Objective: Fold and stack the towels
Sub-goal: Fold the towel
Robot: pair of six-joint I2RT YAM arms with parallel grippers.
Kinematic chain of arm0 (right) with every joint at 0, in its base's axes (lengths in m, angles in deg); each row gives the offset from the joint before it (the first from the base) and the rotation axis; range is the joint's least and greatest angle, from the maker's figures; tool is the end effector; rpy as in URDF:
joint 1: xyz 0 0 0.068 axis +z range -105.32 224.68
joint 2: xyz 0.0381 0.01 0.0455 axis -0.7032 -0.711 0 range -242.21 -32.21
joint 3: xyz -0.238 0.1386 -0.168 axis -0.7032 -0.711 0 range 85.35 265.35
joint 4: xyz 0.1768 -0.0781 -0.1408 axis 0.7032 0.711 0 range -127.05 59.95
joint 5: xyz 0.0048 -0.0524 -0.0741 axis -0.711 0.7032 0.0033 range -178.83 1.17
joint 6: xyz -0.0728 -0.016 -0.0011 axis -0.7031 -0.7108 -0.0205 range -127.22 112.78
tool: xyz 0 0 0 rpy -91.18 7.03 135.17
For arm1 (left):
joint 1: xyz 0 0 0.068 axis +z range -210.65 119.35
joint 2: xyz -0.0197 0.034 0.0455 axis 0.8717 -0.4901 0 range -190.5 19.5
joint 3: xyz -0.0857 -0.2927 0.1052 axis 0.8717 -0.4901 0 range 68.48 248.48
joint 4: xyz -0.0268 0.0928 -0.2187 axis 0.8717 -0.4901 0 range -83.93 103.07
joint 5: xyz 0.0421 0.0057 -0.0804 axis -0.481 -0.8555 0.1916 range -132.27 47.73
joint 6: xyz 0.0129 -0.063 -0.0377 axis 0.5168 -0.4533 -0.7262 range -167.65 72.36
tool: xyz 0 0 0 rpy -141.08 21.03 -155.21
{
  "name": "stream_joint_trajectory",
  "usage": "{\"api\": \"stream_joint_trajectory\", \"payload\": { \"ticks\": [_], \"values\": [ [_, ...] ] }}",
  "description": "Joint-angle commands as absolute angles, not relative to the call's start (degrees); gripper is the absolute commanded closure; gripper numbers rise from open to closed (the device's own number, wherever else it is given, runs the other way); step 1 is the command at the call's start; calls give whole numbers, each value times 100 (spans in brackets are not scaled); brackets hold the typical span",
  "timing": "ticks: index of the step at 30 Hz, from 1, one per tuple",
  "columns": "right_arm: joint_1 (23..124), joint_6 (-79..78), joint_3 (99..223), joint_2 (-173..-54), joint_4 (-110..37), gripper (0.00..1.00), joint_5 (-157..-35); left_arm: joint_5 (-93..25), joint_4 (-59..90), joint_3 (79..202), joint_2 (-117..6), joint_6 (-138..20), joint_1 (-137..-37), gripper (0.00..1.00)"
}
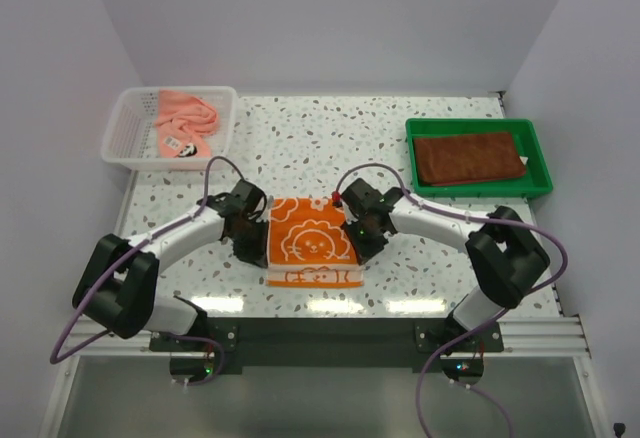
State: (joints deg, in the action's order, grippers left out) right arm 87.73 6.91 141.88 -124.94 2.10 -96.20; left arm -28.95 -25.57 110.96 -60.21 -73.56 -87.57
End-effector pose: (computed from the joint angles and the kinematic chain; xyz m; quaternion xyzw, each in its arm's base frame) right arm 0.2016 0.1992 0.2147 -0.2551 0.9564 0.1169 0.0812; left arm 0.1797 -0.1074 0.2069 0.0229 0.9855 -0.1574 0.0582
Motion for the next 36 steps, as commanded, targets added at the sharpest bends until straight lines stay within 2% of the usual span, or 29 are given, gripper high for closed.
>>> {"api": "stream_joint_trajectory", "payload": {
  "ticks": [1, 2, 5, 12, 13, 15, 20, 26, 27, 28, 31, 36],
  "values": [
    [8792, 675, 13975, -12371, 760, 87, -9418, -3445, -2929, 10936, -5838, -7366, -8719, 78],
    [8810, 684, 13958, -12327, 760, 82, -9471, -3428, -2930, 10909, -5768, -7375, -8728, 72],
    [8976, 772, 13817, -12178, 795, 78, -9533, -3340, -2965, 10804, -5540, -7471, -8807, 65],
    [9758, 1079, 13571, -11642, 760, 75, -9507, -3015, -3070, 10592, -4485, -7954, -8922, 57],
    [9881, 1071, 13562, -11484, 733, 74, -9446, -3014, -3079, 10610, -4249, -8059, -8913, 52],
    [10259, 1045, 13527, -11360, 751, 74, -9262, -3041, -3105, 10636, -4054, -8148, -8922, 49],
    [10795, 1246, 13378, -11368, 856, 70, -9559, -3312, -3053, 10645, -3702, -8464, -8922, 31],
    [11007, 1413, 13359, -11089, 760, 67, -9498, -3655, -2930, 10619, -3482, -8746, -8922, 25],
    [11007, 1413, 13490, -11044, 733, 65, -9507, -3717, -2921, 10619, -3465, -8789, -8922, 20],
    [11007, 1396, 13579, -11017, 629, 57, -9481, -3813, -2921, 10619, -3421, -8807, -8922, 18],
    [10990, 1387, 13887, -11061, 610, 49, -8911, -3823, -2754, 10584, -3455, -8842, -8922, 17],
    [10411, 1992, 13897, -11079, 672, 51, -8260, -3551, -2438, 10496, -3745, -8922, -8948, 21]
  ]
}}
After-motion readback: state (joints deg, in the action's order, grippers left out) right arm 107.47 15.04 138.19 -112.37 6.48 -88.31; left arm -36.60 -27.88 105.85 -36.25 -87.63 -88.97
